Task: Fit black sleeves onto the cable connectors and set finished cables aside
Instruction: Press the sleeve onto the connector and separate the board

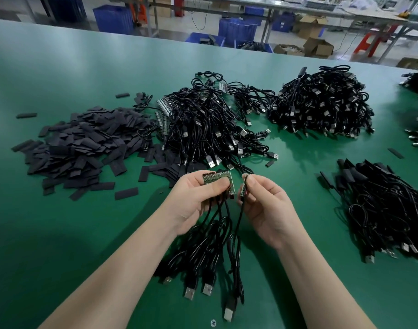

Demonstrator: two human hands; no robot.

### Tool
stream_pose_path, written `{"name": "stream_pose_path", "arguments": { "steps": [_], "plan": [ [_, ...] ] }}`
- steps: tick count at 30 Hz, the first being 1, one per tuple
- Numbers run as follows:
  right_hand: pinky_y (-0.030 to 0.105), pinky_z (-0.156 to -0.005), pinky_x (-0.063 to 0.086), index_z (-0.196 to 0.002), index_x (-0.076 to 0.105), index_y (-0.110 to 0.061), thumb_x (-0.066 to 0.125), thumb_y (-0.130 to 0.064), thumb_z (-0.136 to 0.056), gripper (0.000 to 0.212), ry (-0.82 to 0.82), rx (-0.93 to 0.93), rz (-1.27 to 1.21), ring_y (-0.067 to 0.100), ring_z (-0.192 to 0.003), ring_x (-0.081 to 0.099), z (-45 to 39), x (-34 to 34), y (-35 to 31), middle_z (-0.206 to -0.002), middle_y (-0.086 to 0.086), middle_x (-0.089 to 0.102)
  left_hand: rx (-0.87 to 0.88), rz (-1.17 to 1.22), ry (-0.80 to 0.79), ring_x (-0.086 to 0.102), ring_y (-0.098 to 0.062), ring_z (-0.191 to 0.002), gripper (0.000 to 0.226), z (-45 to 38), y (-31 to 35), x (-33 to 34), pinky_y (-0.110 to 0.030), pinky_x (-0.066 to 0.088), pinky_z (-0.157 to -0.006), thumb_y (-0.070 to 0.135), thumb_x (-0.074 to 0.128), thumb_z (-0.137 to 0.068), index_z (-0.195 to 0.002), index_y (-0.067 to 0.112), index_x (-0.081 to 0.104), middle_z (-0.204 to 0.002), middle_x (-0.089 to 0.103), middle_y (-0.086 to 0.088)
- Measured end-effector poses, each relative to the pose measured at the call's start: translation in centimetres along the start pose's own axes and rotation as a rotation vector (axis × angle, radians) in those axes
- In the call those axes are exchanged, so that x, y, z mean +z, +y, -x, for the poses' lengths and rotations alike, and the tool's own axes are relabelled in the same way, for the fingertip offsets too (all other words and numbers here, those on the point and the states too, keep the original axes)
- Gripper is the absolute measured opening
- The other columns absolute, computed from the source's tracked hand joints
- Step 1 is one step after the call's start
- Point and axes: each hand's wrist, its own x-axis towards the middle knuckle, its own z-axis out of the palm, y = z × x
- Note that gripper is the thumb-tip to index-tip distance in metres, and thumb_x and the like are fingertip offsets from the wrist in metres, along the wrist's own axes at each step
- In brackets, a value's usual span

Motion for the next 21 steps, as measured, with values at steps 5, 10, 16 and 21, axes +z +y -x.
{"name": "stream_pose_path", "arguments": {
  "steps": [5,10,16,21],
  "plan": [
    [0.020,-0.049,0.050,-0.064,0.074,-0.019,0.073,-0.023,-0.072,0.009,0.213,-0.017,-0.157,0.008,-0.053,0.056,-0.7,-0.8,-0.9,-0.061,-0.004,0.058,0.050,-0.284,0.208,0.070,-0.013,-0.082,0.018,-0.1,-0.6,-0.3,-0.033,0.055,-0.082,0.025,0.081,-0.078,-0.094,0.027,0.074,-0.090,0.076,0.000],
    [0.020,-0.055,0.047,-0.080,0.071,-0.022,0.074,-0.021,-0.086,0.006,0.471,-0.326,-0.069,0.006,-0.056,0.055,-0.6,-3.2,-2.2,-0.065,-0.008,0.062,0.147,-0.796,0.329,0.061,0.005,-0.095,0.043,-0.2,-1.5,-0.7,-0.017,0.045,-0.083,0.037,0.074,-0.081,-0.118,0.043,0.052,-0.106,0.065,0.020],
    [0.019,-0.059,0.049,-0.086,0.071,-0.031,0.065,-0.016,-0.094,0.018,0.369,-0.785,0.323,0.007,-0.060,0.057,0.4,0.2,-4.8,-0.071,-0.012,0.065,0.367,-0.898,0.396,0.046,0.009,-0.118,0.044,-0.1,-1.3,-0.3,-0.014,0.038,-0.093,0.050,0.052,-0.093,-0.135,0.037,0.045,-0.128,0.048,0.021],
    [0.020,-0.056,0.050,-0.092,0.062,-0.017,0.061,-0.010,-0.097,0.008,0.084,-0.780,0.342,0.011,-0.056,0.062,0.2,6.0,-6.0,-0.073,-0.008,0.062,0.939,-0.907,0.540,0.039,-0.017,-0.136,0.045,0.6,-0.1,0.3,-0.038,0.030,-0.113,0.042,0.034,-0.101,-0.136,0.015,0.045,-0.138,0.048,0.001]
  ]
}}
